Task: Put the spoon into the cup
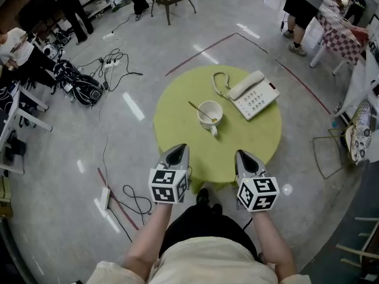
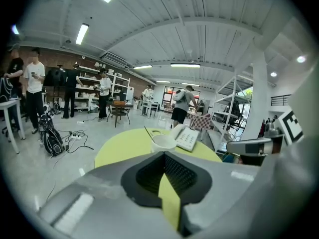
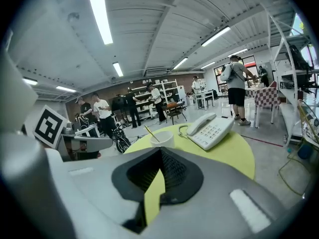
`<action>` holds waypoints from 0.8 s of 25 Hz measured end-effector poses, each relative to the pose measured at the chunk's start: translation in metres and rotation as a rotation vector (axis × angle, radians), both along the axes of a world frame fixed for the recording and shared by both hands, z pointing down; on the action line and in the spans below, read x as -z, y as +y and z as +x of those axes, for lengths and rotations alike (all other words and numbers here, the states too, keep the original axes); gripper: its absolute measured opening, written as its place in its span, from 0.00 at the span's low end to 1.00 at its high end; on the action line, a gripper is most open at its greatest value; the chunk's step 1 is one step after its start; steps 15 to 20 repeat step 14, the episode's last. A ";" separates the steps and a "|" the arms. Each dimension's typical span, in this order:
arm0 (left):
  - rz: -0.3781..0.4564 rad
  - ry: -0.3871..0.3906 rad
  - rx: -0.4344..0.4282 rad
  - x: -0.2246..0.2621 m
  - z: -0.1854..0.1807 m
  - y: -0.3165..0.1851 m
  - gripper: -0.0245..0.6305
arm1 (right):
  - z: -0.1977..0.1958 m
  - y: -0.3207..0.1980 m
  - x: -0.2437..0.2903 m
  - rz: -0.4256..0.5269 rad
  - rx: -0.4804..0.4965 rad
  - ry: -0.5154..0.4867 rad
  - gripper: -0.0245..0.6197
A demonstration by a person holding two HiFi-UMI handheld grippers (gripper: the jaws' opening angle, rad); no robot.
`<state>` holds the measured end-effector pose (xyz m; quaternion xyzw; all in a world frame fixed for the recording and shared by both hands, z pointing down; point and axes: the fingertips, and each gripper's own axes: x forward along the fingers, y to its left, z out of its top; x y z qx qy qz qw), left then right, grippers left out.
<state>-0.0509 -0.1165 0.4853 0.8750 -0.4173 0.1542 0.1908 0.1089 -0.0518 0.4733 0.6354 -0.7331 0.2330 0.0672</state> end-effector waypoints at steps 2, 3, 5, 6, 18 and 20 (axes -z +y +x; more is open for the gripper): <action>0.000 -0.001 0.008 0.000 -0.002 0.007 0.04 | -0.001 0.006 0.001 0.004 0.005 -0.002 0.04; 0.001 -0.002 0.012 0.000 -0.002 0.011 0.04 | 0.000 0.009 0.001 0.006 0.008 -0.004 0.04; 0.002 -0.004 0.019 0.001 -0.002 0.018 0.04 | 0.001 0.015 0.001 0.010 0.013 -0.007 0.04; 0.003 -0.005 0.022 0.001 -0.001 0.021 0.04 | 0.002 0.017 0.002 0.013 0.014 -0.009 0.04; 0.017 0.001 0.036 0.012 -0.005 0.046 0.04 | 0.003 0.038 0.009 0.021 0.023 -0.015 0.04; 0.017 0.001 0.036 0.012 -0.005 0.046 0.04 | 0.003 0.038 0.009 0.021 0.023 -0.015 0.04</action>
